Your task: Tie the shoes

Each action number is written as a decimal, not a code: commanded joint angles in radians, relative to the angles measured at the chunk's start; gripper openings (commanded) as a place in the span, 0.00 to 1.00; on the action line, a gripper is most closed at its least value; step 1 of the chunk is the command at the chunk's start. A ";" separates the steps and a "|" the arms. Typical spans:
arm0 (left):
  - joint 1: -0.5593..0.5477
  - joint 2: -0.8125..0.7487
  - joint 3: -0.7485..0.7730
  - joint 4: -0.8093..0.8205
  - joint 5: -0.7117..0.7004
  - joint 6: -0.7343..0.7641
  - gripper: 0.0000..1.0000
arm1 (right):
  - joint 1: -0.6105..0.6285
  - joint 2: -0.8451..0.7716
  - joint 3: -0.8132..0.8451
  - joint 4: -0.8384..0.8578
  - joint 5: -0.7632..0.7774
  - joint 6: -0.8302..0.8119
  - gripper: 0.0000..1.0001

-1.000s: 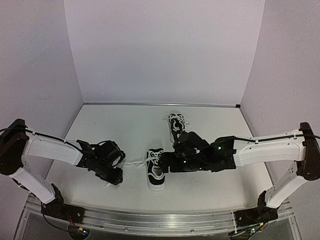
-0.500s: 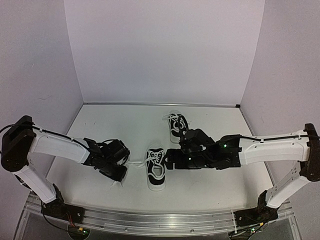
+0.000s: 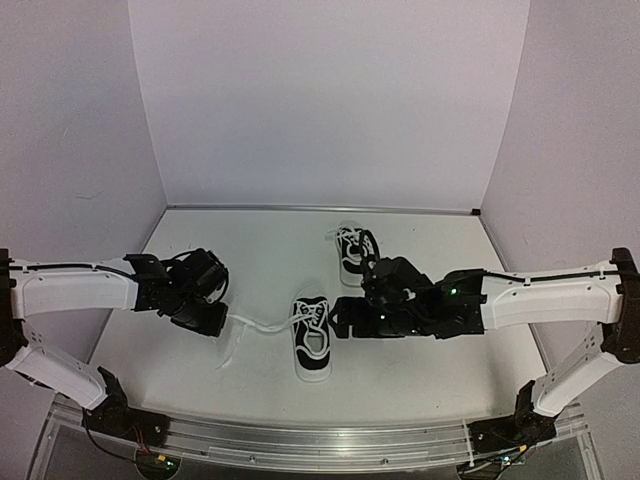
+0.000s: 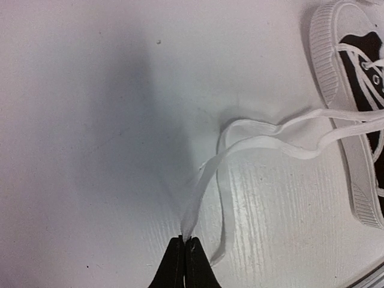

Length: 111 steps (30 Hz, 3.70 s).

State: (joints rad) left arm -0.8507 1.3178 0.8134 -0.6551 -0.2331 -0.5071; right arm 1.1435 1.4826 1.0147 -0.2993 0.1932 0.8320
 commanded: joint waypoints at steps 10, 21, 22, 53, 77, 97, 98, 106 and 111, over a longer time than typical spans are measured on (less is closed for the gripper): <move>-0.008 -0.151 0.198 0.169 0.240 0.195 0.00 | -0.053 -0.106 -0.028 0.014 -0.001 -0.032 0.93; -0.058 0.197 0.643 0.286 0.527 0.368 0.00 | -0.227 -0.433 -0.178 0.019 -0.027 -0.056 0.95; -0.061 0.229 0.662 0.300 0.540 0.371 0.00 | -0.232 -0.455 -0.193 0.019 -0.027 -0.054 0.95; 0.264 -0.093 -0.015 0.130 0.237 0.024 0.58 | -0.241 -0.379 -0.205 0.026 -0.136 -0.116 0.96; -0.094 0.189 -0.076 0.125 0.161 -0.050 0.32 | -0.242 -0.323 -0.181 0.058 -0.174 -0.150 0.96; -0.195 0.320 0.756 0.070 0.527 0.388 0.00 | -0.249 -0.466 -0.177 0.074 -0.233 -0.319 0.76; -0.195 0.325 0.773 0.055 0.543 0.401 0.00 | -0.249 -0.488 -0.183 0.086 -0.267 -0.354 0.75; -0.195 0.275 0.797 0.003 0.669 0.427 0.00 | -0.249 -0.593 -0.244 0.256 -0.479 -0.562 0.57; -0.195 0.240 0.796 -0.007 0.802 0.447 0.00 | -0.246 -0.514 -0.226 0.351 -0.586 -0.654 0.45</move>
State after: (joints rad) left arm -1.0454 1.6228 1.5715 -0.6431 0.4206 -0.1010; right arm 0.8970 0.9082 0.7887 -0.0671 -0.2666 0.3009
